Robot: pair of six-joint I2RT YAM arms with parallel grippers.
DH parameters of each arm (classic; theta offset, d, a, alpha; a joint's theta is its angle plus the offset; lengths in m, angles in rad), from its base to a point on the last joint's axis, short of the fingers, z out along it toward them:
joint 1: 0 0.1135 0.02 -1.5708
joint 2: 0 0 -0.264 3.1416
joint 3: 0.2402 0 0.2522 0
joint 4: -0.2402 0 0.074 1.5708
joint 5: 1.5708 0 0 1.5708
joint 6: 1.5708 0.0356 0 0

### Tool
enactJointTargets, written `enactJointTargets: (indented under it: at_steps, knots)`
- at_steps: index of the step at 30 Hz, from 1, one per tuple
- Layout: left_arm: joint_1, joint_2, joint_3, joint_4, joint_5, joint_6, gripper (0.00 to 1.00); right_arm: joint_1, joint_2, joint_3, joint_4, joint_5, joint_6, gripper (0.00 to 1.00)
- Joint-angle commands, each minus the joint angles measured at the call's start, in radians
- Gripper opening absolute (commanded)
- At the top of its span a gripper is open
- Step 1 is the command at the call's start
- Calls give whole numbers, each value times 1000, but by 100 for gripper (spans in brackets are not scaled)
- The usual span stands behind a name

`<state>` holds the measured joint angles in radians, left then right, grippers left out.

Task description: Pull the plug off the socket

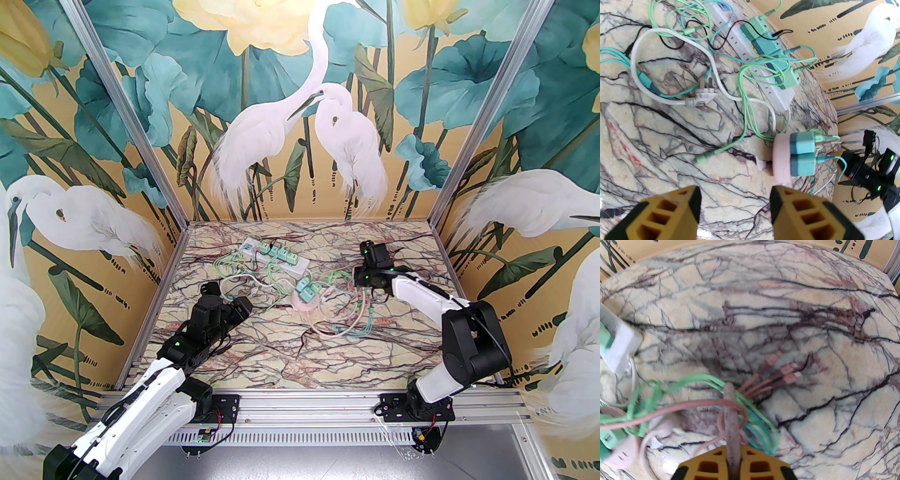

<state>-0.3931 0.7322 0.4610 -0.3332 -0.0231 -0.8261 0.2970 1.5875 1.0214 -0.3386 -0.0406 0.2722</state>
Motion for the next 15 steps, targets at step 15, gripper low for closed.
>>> enactJointTargets:
  at_steps: [15]
  knots:
    - [-42,156,-5,166,105,90,58,257,-224,45,-93,119,94,59]
